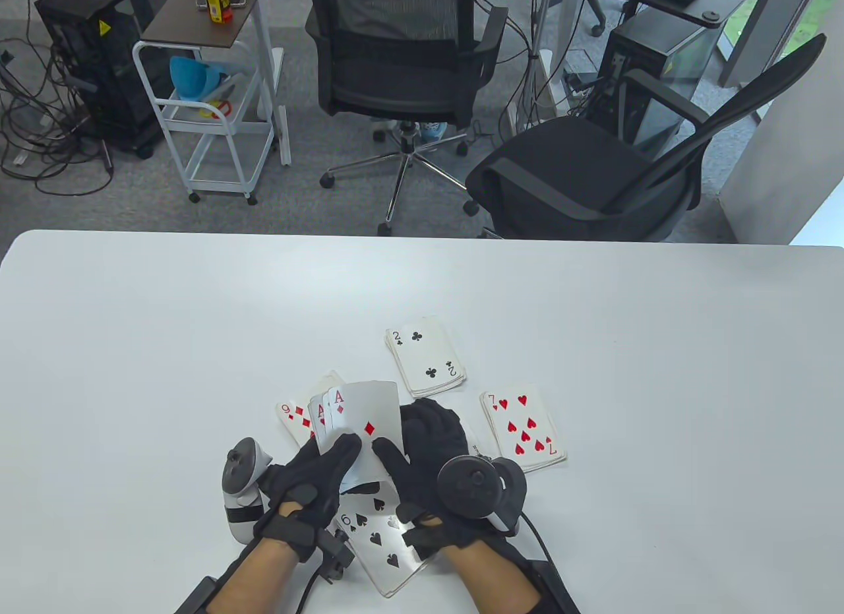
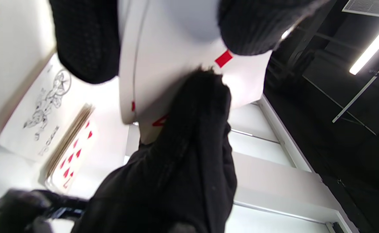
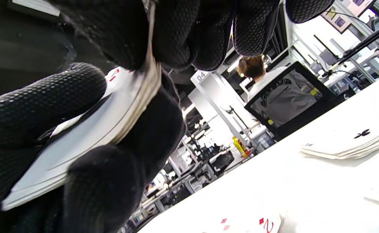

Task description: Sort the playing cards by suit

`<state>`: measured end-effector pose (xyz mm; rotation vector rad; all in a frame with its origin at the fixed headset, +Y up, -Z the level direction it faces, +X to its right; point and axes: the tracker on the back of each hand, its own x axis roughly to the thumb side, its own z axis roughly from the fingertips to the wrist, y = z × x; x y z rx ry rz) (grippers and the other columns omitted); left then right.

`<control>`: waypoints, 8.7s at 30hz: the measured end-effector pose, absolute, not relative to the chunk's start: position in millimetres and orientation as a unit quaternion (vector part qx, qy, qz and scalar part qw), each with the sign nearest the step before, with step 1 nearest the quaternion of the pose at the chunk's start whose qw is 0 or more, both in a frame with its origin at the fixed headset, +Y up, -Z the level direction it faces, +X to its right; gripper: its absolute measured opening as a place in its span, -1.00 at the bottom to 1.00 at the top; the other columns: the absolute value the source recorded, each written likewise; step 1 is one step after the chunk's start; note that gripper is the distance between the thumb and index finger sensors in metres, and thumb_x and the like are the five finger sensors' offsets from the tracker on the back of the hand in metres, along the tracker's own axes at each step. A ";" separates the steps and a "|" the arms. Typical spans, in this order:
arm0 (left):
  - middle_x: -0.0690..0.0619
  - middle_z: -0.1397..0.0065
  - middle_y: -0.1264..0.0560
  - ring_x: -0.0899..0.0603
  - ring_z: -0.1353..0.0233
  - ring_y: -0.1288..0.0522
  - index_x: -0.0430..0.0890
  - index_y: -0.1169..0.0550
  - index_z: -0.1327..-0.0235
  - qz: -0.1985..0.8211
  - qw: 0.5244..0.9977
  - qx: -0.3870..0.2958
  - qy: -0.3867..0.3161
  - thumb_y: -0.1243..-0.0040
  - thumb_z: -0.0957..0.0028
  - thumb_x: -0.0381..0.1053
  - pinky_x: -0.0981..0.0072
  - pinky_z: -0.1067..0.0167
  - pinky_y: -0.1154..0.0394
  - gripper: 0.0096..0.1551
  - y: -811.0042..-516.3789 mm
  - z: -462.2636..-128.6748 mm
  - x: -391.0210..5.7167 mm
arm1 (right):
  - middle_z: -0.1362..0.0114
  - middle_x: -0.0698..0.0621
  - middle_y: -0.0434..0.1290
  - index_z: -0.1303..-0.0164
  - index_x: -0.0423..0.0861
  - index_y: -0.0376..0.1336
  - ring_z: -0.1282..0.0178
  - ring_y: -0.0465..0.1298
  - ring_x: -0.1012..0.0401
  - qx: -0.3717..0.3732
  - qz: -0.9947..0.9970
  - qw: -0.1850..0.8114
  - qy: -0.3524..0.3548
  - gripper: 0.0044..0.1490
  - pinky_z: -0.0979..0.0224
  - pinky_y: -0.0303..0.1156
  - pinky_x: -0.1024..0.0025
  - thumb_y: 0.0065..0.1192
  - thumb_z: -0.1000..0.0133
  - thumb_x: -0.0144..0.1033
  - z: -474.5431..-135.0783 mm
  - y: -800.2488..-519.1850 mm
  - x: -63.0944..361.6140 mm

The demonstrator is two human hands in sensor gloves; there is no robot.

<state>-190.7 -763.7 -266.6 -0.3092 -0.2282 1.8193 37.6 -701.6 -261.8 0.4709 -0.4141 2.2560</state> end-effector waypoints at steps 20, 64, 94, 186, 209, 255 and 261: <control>0.09 -0.41 -0.56 -0.16 -0.31 -0.65 0.07 -0.44 -0.44 0.829 0.555 0.009 -0.067 -0.22 -0.24 0.23 0.10 -0.09 -0.71 -0.45 -736.6 -269.7 -239.6 | -0.52 -0.25 0.31 -0.20 -0.23 0.39 -0.58 0.17 -0.31 0.107 0.896 0.411 -0.128 -0.54 -0.48 -0.02 -0.44 0.26 -0.24 -0.20 -281.1 -713.9 62.5; 0.07 -0.39 -0.58 -0.17 -0.28 -0.67 0.02 -0.44 -0.43 0.805 0.588 -0.024 -0.071 -0.19 -0.24 0.24 0.10 -0.08 -0.71 -0.43 -743.0 -270.1 -222.4 | -0.60 -0.30 0.18 -0.11 -0.21 0.41 -0.64 -0.07 -0.35 0.119 0.928 0.330 -0.121 -0.43 -0.45 -0.20 -0.49 0.26 -0.25 0.07 -289.8 -697.3 52.4; 0.08 -0.38 -0.59 -0.15 -0.27 -0.68 0.03 -0.46 -0.42 0.779 0.615 -0.094 -0.077 -0.30 -0.22 0.18 0.12 -0.07 -0.72 -0.45 -762.4 -269.3 -200.5 | -0.61 -0.29 0.14 -0.27 -0.21 0.25 -0.64 -0.02 -0.35 0.189 0.917 0.338 -0.092 -0.24 -0.47 -0.15 -0.48 0.34 -0.19 0.18 -270.8 -709.2 22.7; 0.11 -0.34 -0.63 -0.14 -0.25 -0.70 0.05 -0.50 -0.38 0.780 0.617 -0.084 -0.066 -0.31 -0.20 0.20 0.12 -0.04 -0.73 -0.46 -759.6 -271.0 -210.0 | -0.63 -0.29 0.14 -0.36 -0.21 0.27 -0.65 -0.06 -0.33 0.170 0.915 0.346 -0.116 -0.28 -0.49 -0.14 -0.45 0.22 -0.24 0.12 -268.9 -698.3 33.6; 0.08 -0.38 -0.60 -0.16 -0.28 -0.67 0.05 -0.47 -0.42 0.792 0.592 -0.118 -0.090 -0.26 -0.23 0.26 0.10 -0.08 -0.71 -0.43 -756.3 -272.1 -212.1 | -0.48 -0.20 0.39 -0.07 -0.26 0.43 -0.59 0.21 -0.26 0.185 0.888 0.374 -0.192 -0.53 -0.50 0.03 -0.41 0.32 -0.21 -0.14 -259.3 -695.7 25.7; 0.09 -0.38 -0.60 -0.16 -0.27 -0.68 0.06 -0.47 -0.42 0.790 0.605 -0.077 -0.068 -0.27 -0.23 0.21 0.10 -0.08 -0.71 -0.46 -755.2 -272.6 -217.5 | -0.69 -0.34 -0.06 -0.42 -0.24 0.23 -0.66 -0.24 -0.34 -0.223 0.961 0.136 0.093 -0.35 -0.44 -0.35 -0.50 0.45 -0.26 -0.20 -330.2 -751.3 181.7; 0.09 -0.38 -0.60 -0.16 -0.27 -0.68 0.05 -0.47 -0.42 0.787 0.607 -0.082 -0.074 -0.26 -0.24 0.21 0.10 -0.08 -0.71 -0.46 -755.0 -272.7 -215.0 | -0.69 -0.34 -0.10 -0.44 -0.22 0.14 -0.66 -0.27 -0.33 -0.182 0.969 0.165 0.038 -0.26 -0.44 -0.33 -0.50 0.43 -0.25 -0.11 -322.8 -736.7 169.7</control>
